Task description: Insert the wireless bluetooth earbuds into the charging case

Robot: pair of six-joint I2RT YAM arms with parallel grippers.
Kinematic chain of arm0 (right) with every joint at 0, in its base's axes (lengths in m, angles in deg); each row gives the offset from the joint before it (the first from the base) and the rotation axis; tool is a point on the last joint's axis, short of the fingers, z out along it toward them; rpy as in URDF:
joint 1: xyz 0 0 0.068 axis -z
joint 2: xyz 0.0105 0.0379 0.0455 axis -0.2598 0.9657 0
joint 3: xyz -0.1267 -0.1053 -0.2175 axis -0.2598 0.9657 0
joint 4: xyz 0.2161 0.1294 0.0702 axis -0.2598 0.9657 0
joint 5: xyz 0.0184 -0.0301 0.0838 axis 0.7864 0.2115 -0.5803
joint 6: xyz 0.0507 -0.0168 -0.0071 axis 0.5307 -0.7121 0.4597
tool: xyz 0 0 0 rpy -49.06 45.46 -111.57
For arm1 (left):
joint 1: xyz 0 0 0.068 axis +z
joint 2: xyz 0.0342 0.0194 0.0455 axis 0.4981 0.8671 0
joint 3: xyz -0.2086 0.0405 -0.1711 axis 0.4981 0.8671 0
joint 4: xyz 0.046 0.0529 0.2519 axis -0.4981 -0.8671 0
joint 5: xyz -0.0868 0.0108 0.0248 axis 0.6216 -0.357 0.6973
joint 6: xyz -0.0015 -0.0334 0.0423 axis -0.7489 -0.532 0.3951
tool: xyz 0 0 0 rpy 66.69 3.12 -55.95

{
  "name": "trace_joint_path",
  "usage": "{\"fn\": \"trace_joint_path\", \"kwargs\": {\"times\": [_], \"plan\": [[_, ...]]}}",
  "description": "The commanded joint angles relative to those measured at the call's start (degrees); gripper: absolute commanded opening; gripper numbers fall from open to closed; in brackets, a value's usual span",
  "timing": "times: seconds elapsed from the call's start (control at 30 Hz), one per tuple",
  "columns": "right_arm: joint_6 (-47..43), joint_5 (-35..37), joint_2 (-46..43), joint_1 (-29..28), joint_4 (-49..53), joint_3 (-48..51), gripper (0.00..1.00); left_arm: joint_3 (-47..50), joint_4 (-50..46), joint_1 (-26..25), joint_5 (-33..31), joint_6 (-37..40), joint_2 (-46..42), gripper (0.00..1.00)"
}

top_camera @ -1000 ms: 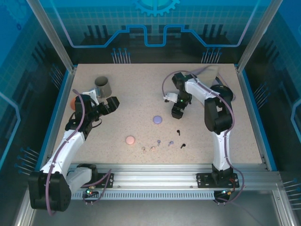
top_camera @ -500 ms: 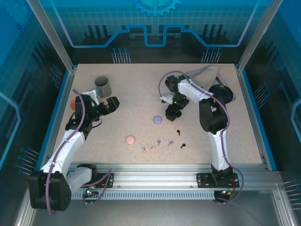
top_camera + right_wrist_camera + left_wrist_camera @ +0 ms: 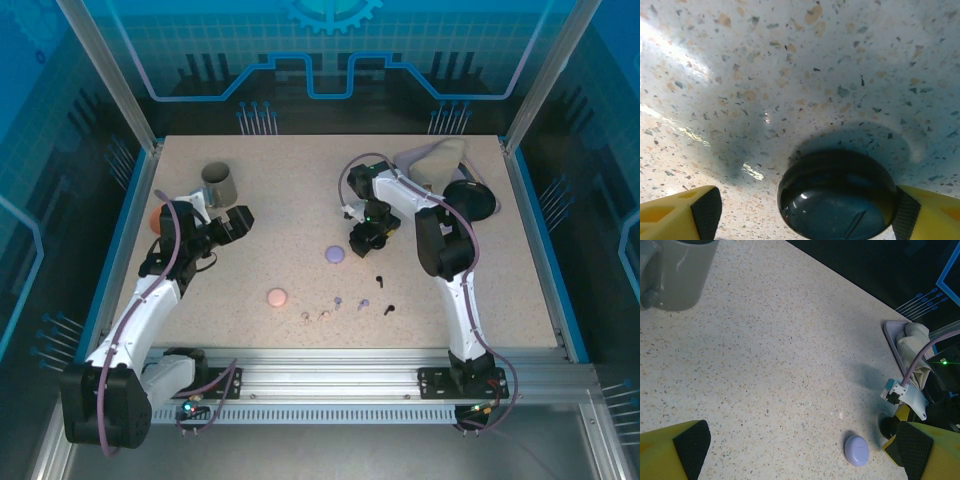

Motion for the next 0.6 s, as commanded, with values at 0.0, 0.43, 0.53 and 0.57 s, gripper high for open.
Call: {"fn": "trace_joint_path", "kwargs": {"times": [0.0, 0.43, 0.53, 0.57], "plan": [[2.85, 0.59, 1.21, -0.47, 0.42, -1.09, 0.85, -1.36, -1.21, 0.22, -0.25, -0.7, -1.17, 0.99], [6.77, 4.12, 3.59, -0.58, -1.35, -0.91, 0.73, -1.31, -1.14, 0.22, -0.27, -0.96, -1.26, 0.99], [7.34, 4.67, 4.0, -0.58, -2.03, -0.69, 0.71, -1.32, -1.14, 0.21, -0.27, -1.03, -1.26, 0.99], [7.48, 4.89, 4.01, -0.58, -2.41, -0.59, 0.7, -1.31, -1.09, 0.25, -0.25, -1.03, -1.26, 0.99]]}}
